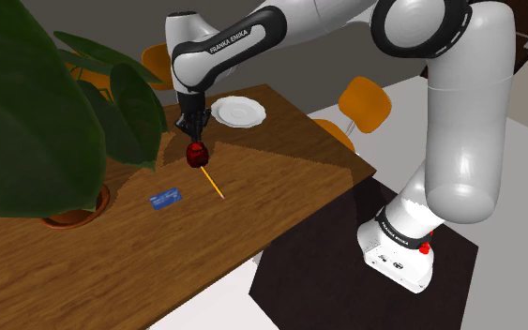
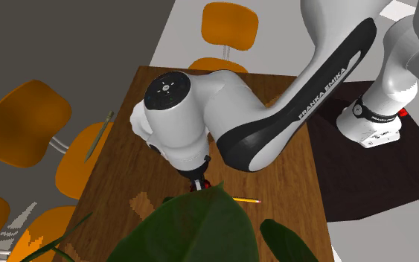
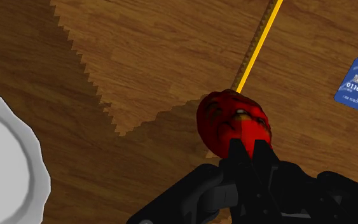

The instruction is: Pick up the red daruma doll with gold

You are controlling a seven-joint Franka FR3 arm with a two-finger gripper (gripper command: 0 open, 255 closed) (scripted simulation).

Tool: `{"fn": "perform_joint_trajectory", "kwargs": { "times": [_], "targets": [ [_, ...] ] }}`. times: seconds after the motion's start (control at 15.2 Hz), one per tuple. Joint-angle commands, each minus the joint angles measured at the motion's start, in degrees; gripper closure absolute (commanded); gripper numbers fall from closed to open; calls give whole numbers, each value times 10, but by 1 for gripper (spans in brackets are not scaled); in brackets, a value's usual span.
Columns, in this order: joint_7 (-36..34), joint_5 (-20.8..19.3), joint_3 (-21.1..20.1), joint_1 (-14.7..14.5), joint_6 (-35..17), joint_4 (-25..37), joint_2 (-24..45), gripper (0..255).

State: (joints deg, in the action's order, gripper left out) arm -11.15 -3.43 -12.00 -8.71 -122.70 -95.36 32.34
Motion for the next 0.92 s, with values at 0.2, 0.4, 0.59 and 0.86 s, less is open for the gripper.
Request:
{"fn": "perform_joint_trajectory", "kwargs": {
  "times": [0.2, 0.4, 0.59, 0.86],
  "targets": [
    [0, 0, 0, 0, 0, 0, 0, 255],
    [0, 1, -1, 0, 11, 4, -7, 255],
    [1, 4, -2, 1, 29, 10, -19, 255],
    [1, 7, -4, 2, 53, 20, -33, 255]
  ]
}}
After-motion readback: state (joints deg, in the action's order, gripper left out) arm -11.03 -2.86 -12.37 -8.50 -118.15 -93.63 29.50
